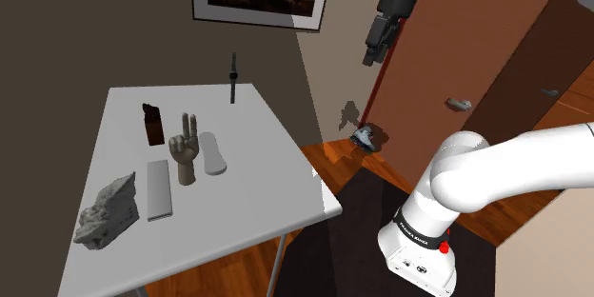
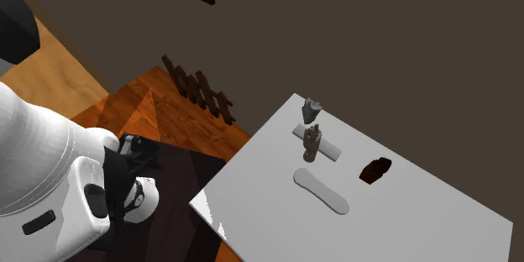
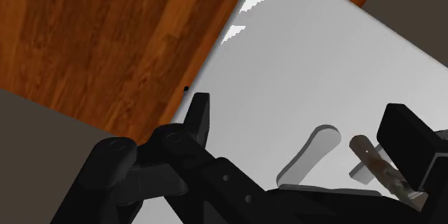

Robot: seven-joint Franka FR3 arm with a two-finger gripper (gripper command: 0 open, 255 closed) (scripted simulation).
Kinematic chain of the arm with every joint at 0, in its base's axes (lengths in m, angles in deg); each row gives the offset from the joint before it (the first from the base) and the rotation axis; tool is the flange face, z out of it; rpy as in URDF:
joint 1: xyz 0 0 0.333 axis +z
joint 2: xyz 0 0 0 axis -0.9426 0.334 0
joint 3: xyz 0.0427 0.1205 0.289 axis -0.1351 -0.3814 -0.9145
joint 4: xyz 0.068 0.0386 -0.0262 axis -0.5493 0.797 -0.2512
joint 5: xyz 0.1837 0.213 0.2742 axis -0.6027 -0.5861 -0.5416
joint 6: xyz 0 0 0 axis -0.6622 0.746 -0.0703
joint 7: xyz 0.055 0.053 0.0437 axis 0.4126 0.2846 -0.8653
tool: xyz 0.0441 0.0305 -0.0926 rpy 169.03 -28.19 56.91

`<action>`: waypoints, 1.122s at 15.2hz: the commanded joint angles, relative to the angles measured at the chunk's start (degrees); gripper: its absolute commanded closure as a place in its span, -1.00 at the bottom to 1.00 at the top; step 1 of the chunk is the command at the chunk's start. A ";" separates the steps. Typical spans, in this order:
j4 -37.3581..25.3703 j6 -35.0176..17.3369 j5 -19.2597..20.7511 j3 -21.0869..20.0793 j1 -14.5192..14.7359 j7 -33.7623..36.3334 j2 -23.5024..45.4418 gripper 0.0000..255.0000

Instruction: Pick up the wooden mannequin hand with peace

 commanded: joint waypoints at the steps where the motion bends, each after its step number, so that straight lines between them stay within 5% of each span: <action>1: 0.00 0.00 0.00 0.00 0.00 0.00 0.00 -1.00; 17: -1.27 -16.70 -8.01 -23.81 -1.11 33.19 17.00 -1.00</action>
